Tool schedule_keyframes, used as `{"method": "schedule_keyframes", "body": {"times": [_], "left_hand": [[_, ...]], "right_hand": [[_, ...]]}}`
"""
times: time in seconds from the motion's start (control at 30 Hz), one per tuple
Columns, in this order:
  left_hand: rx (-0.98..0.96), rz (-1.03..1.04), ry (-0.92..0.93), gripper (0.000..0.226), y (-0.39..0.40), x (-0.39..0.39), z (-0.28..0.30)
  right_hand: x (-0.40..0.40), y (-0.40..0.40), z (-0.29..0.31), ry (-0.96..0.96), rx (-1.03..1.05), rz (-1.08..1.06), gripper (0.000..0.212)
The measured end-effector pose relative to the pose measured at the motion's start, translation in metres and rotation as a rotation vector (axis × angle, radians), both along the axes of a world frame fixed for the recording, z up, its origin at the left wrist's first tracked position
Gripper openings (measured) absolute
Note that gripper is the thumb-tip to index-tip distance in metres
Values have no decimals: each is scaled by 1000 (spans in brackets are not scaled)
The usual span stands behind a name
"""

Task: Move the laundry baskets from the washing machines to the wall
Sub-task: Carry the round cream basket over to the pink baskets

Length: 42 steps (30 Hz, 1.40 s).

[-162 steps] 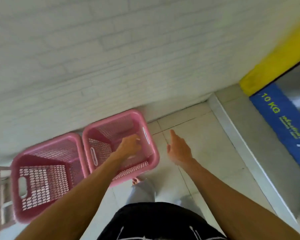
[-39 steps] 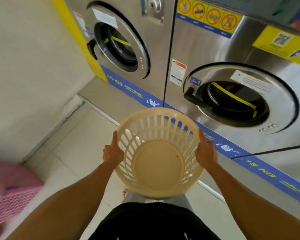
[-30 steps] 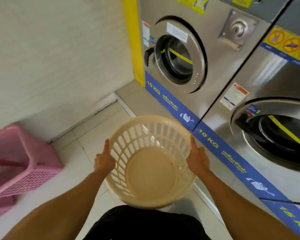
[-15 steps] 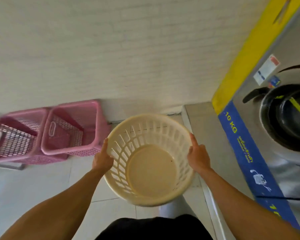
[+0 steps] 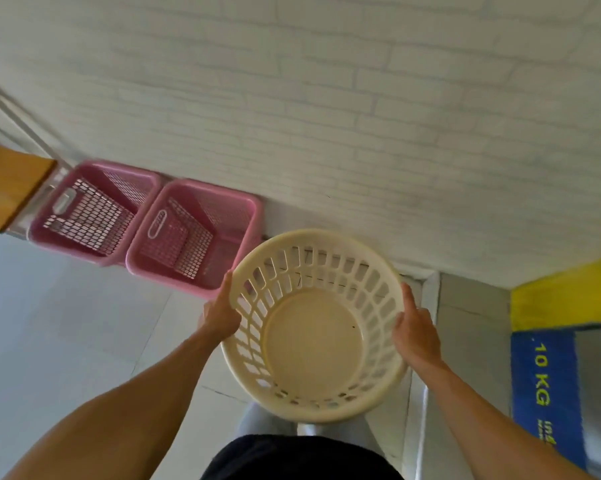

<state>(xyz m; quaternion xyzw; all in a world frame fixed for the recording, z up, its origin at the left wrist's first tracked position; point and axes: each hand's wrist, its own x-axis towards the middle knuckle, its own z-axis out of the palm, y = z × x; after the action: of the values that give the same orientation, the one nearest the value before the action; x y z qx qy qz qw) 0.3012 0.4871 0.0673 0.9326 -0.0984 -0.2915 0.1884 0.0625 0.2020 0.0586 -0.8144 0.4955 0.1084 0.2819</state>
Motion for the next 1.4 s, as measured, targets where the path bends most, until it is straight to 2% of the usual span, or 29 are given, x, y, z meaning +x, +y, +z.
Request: {"method": "schedule_keyframes", "body": {"times": [0.33, 0.47, 0.6, 0.73, 0.9, 1.03, 1.17, 1.3, 1.4], "left_hand": [[14, -90, 30, 101, -33, 67, -80], [38, -74, 62, 109, -47, 82, -120], [94, -7, 155, 118, -48, 86, -178], [142, 29, 151, 112, -51, 81, -234], [60, 83, 84, 105, -53, 73, -303], [59, 216, 106, 90, -52, 79, -345], [25, 289, 70, 90, -52, 95, -373], [-45, 200, 1, 91, -58, 108, -397], [-104, 174, -52, 92, -60, 116, -412]], "right_hand": [[74, -47, -44, 133, 3, 107, 74], [96, -62, -86, 150, 45, 135, 80], [117, -69, -153, 152, 39, 138, 91], [134, -77, -218, 174, 70, 156, 94], [157, -96, -290, 261, 96, 300, 95], [188, -106, -336, 215, 113, 322, 94], [214, -110, -363, 160, 51, 330, 88], [226, -119, -383, 85, 8, 347, 85], [233, -125, -398, 100, 4, 354, 86]]}}
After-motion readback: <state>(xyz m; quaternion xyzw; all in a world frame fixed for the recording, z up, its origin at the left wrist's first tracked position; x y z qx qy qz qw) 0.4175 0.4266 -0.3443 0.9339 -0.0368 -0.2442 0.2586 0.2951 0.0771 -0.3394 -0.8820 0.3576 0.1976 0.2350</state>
